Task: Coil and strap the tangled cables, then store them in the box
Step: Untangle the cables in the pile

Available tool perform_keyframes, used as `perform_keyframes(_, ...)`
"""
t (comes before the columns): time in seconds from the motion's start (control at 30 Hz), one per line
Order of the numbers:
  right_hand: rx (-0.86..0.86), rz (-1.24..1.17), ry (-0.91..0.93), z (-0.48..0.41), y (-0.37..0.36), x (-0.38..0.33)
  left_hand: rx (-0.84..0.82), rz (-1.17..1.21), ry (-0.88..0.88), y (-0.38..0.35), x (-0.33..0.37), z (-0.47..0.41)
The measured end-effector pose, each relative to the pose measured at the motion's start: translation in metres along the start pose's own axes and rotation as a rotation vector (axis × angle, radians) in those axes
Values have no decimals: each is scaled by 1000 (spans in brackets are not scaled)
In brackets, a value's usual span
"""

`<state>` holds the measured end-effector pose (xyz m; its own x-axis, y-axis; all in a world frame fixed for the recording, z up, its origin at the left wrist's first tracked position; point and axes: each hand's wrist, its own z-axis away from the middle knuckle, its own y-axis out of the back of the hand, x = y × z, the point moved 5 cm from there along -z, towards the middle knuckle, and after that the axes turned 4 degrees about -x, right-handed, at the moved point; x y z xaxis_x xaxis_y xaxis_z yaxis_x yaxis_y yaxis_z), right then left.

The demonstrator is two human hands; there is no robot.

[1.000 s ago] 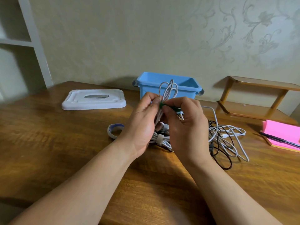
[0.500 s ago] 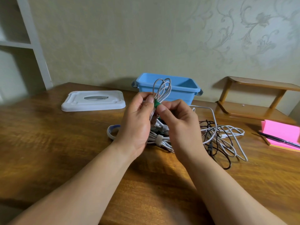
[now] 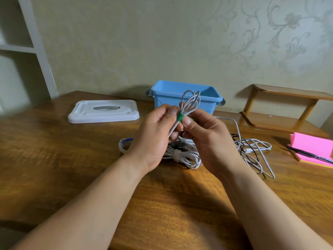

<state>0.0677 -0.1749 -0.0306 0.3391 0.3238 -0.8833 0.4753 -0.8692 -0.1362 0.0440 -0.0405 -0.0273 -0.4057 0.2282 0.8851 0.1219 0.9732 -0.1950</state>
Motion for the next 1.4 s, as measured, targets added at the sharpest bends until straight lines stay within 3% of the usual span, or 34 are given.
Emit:
perform_keyframes(0.23, 145, 171, 166, 6, -2, -12, -61, -242, -51, -3, 4, 4)
perform_keyframes(0.37, 162, 243, 180, 8, -8, -11, 20, -244, -49, -2, 6, 4)
perform_keyframes(0.63, 283, 374, 240, 13, -5, -12, 71, -483, -109, 0, 10, 4)
perform_keyframes(0.7, 285, 355, 237, 13, -4, -12, 72, -428, -79, 0, 6, 4)
perform_keyframes(0.83, 197, 272, 167, 9, -2, -13, 46, -102, 48, 3, 2, -1)
perform_keyframes(1.07, 12, 130, 39, 5, -6, -10, -227, 272, 326, -3, -1, 2)
perform_keyframes(1.2, 52, 163, 45, 8, -8, -13, -203, 118, 323, 0, -3, 3)
perform_keyframes(1.3, 117, 99, 57, 9, -9, -13, -143, -39, 197, -4, -1, 3)
perform_keyframes(1.4, 118, 107, 59, 7, -4, -8, -151, 23, 173, -8, -1, 3)
